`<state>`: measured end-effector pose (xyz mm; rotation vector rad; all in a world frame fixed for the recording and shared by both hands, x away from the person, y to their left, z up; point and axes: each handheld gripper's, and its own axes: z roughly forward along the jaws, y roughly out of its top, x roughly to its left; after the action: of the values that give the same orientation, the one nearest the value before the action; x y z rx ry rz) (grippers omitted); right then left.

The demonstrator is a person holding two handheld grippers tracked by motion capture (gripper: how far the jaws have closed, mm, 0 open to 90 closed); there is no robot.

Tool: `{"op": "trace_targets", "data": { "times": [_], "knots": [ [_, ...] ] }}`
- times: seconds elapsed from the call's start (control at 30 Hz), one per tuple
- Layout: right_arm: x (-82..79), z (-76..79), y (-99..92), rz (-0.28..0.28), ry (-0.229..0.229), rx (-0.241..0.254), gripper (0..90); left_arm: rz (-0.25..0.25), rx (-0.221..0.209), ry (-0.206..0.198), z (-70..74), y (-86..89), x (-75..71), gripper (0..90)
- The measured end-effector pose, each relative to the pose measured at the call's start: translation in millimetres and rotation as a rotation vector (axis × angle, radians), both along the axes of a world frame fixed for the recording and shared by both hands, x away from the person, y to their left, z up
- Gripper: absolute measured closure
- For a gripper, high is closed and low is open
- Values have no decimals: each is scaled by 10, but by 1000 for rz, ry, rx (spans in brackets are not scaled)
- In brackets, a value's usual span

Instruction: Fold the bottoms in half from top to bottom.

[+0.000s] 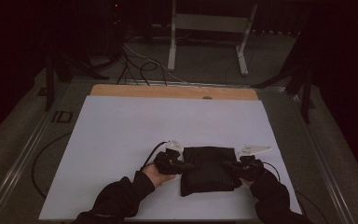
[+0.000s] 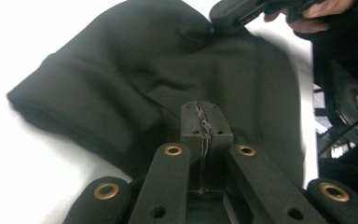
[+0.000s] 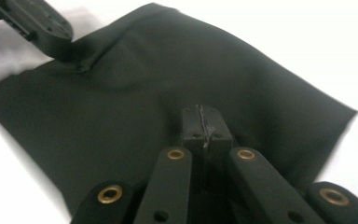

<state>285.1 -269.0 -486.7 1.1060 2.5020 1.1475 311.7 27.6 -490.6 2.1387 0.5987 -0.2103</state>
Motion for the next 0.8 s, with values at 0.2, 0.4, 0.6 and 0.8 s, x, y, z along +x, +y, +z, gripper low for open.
{"op": "trace_targets", "data": {
  "times": [0.2,0.4,0.6,0.8],
  "knots": [
    [-95,7,38,22,1,-13,900,-39,11,-8,5,-40,-91,890],
    [-216,-41,8,18,11,-13,899,-58,24,-6,-17,-58,-143,890],
    [-323,-54,3,19,18,-23,899,-73,66,-18,-28,-72,-189,890],
    [-369,-79,24,26,23,-33,900,-84,72,-9,-55,-59,-218,890]
  ]
}}
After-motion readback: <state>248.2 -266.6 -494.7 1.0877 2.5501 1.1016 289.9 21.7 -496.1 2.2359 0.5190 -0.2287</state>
